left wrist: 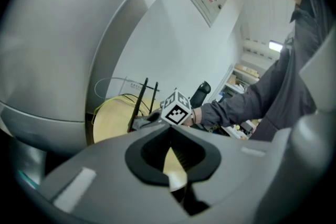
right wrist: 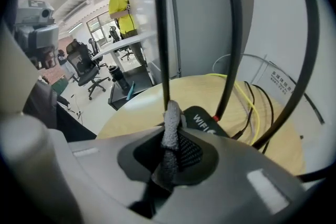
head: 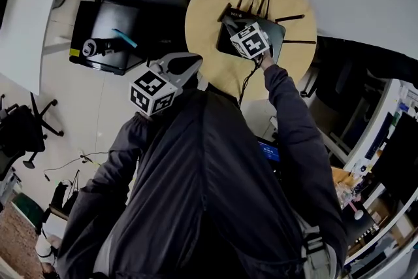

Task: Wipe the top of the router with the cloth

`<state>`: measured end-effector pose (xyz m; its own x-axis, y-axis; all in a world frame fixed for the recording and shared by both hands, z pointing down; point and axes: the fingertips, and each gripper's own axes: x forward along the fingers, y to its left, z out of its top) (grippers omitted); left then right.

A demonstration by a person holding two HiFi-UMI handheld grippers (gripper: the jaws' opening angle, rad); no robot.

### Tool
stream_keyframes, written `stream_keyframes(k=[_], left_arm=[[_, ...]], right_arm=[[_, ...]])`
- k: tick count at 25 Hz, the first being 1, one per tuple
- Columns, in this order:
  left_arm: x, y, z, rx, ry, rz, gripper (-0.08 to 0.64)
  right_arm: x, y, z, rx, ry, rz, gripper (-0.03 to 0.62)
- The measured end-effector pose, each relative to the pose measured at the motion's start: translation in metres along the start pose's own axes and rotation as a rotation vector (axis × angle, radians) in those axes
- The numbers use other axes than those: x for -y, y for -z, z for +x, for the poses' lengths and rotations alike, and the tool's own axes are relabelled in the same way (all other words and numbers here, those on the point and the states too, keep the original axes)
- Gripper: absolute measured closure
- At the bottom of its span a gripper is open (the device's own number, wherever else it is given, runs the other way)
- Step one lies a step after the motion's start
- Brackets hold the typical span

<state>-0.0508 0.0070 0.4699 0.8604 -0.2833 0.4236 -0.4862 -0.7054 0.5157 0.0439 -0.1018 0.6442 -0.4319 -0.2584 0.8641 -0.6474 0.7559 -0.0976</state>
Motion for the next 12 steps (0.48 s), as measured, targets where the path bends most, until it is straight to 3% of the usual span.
stream_keyframes(k=[7,12], left_arm=[[0.007,0.004,0.005,-0.008,0.026,0.001,0.56],[0.007,0.004,0.008,-0.003,0.018,-0.007,0.56]], right_arm=[[-0.072,0.041,-0.018,0.008,-0.064,-0.035,0.56],[-0.083,0.049,-0.02,0.018,-0.098,-0.022,0.56]])
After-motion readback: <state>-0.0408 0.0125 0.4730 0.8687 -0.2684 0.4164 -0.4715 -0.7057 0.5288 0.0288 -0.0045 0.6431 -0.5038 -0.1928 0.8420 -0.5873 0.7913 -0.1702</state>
